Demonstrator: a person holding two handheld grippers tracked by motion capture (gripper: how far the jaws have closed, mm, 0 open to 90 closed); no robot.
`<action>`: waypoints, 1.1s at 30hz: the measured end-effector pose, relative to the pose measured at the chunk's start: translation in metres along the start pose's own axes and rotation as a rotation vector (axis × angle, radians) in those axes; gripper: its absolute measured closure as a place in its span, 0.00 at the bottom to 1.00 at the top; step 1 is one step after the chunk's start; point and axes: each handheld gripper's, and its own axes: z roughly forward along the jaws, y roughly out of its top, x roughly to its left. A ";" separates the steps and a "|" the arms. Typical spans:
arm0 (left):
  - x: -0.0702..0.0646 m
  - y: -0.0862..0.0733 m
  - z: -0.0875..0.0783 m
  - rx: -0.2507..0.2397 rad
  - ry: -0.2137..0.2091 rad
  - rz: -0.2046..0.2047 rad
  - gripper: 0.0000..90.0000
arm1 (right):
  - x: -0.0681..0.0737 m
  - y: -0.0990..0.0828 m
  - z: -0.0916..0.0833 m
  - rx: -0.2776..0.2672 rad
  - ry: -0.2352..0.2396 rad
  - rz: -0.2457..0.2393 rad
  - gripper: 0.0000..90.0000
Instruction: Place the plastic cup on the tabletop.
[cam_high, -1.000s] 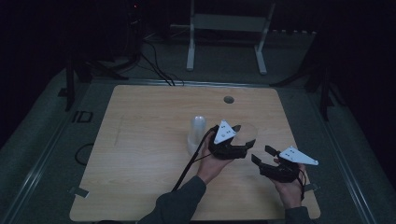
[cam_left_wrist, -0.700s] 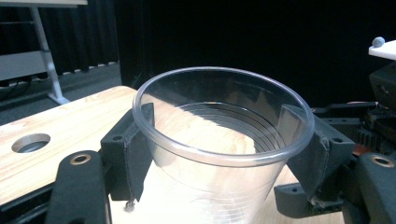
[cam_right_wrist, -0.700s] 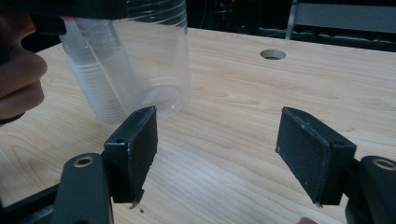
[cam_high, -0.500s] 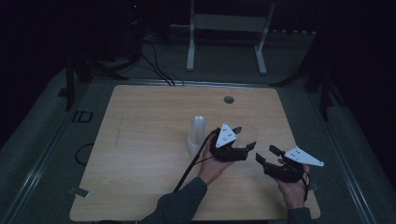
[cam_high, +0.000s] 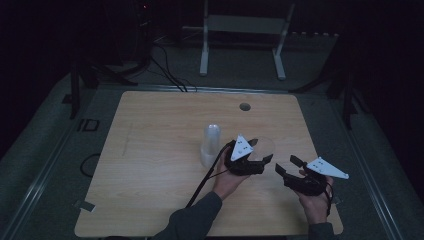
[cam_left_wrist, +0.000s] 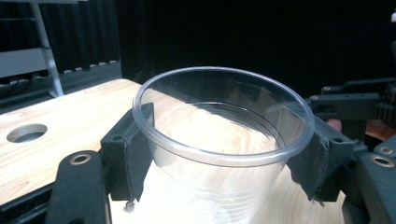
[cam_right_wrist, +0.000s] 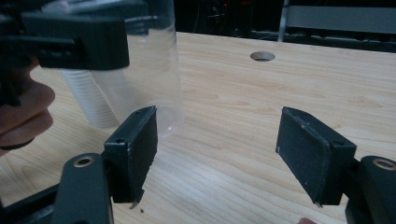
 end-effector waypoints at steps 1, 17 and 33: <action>0.000 -0.001 0.001 0.002 0.001 0.000 0.32 | 0.000 0.000 0.000 -0.001 -0.001 0.000 0.32; 0.005 -0.017 0.006 0.008 -0.007 -0.015 0.32 | -0.002 -0.001 -0.002 -0.009 -0.010 0.010 0.32; 0.006 -0.033 0.017 0.054 0.022 -0.011 0.31 | -0.004 0.000 -0.004 -0.020 -0.018 0.015 0.32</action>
